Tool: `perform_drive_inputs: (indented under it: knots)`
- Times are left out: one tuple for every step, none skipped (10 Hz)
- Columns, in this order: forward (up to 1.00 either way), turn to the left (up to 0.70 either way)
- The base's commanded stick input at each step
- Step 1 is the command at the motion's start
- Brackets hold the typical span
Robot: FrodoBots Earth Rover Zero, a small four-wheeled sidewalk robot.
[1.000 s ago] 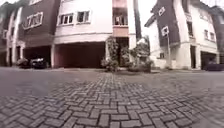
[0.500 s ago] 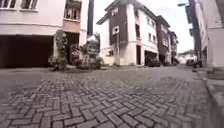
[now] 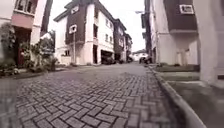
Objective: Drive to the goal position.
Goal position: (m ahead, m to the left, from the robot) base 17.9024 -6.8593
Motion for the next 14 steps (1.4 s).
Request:
perform_drive_inputs:
  knots:
    - [0.05,0.05]
    - [0.05,0.04]
    - [0.06,0.01]
    - [0.06,0.01]
    - [0.06,0.01]
    - [0.2,0.04]
    - [0.53,0.03]
    - [0.69,0.03]
    - [0.69,0.03]
    - [0.69,0.03]
    - [0.69,0.03]
    - [0.69,0.03]
    - [0.69,0.03]
    - [0.69,0.03]
